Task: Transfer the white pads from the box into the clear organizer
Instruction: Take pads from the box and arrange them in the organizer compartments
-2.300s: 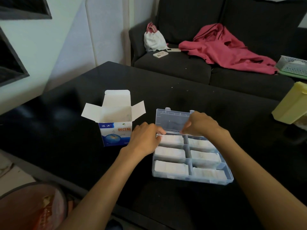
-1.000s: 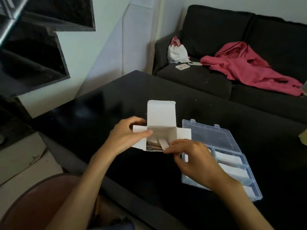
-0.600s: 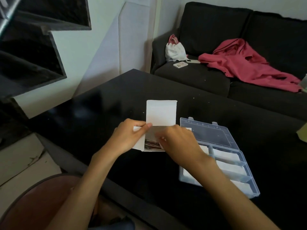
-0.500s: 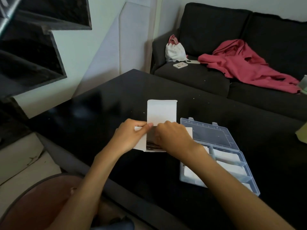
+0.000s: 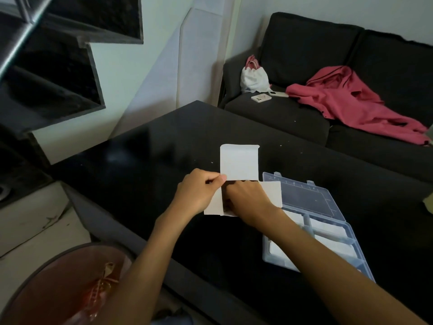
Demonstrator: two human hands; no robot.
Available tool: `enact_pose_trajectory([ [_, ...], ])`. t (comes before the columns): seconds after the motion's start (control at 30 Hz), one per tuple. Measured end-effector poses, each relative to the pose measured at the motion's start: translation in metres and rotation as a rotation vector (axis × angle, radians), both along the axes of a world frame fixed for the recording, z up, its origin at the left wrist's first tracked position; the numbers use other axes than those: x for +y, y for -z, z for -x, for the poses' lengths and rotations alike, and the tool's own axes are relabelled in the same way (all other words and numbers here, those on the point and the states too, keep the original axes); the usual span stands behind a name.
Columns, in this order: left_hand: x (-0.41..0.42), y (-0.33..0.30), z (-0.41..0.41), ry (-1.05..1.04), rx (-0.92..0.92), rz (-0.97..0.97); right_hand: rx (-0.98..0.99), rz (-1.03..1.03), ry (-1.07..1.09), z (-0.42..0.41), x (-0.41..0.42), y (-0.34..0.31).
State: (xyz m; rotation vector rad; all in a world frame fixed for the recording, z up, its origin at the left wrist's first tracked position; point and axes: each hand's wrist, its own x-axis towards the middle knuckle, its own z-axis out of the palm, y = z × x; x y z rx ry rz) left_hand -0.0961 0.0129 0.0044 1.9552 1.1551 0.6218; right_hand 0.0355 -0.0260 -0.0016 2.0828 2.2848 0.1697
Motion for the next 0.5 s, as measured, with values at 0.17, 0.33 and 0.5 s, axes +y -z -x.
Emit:
enact_pose_trajectory([
  [0.17,0.001,0.001,0.002,-0.124,-0.011,-0.114,-0.001,-0.125,-0.127,-0.013,-0.013,-0.004],
  [0.33,0.001,-0.001,0.001,-0.085,-0.007,-0.135,0.062,-0.447,-0.153,-0.029,-0.033,0.005],
  [0.5,0.005,-0.001,0.000,-0.122,0.010,-0.123,0.352,-0.569,-0.013,-0.034,-0.036,0.011],
])
